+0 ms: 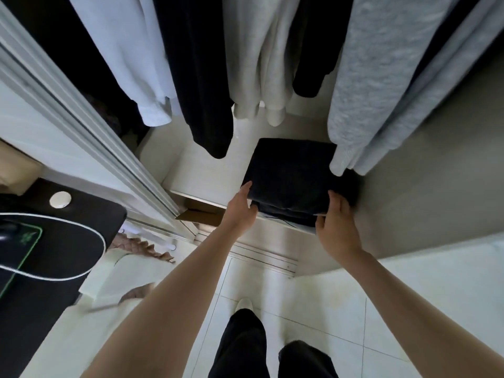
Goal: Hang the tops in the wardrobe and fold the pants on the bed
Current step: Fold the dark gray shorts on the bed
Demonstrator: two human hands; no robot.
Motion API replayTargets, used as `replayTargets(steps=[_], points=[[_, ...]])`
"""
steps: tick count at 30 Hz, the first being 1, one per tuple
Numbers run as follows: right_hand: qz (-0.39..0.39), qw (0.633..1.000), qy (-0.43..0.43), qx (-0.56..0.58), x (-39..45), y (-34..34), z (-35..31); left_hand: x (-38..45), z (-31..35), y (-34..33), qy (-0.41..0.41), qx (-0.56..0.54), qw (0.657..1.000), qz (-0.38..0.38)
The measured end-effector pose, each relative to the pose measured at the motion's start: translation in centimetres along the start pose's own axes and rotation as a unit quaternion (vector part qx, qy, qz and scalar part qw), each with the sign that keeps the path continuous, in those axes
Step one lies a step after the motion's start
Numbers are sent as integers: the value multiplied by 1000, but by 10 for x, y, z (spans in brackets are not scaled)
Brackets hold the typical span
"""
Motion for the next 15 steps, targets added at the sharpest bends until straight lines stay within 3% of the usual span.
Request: replayTargets(steps=[5, 9, 15], points=[[-45, 995, 89, 32, -32, 9, -15, -77, -10, -9, 66, -93, 993, 39], [-76, 977, 193, 49, -66, 17, -26, -149, -23, -35, 140, -115, 977, 114], [-187, 911, 357, 85, -152, 23, -53, -291, -79, -86, 231, -197, 922, 240]])
Point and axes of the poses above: each hand's wrist, its own x-axis towards the middle knuckle, its own y-axis out of the back of the hand, z = x × y, the point moved 2 cm from there along x, towards the middle knuckle, and after that the axes turned 12 degrees about y, right-handed, at the moved point
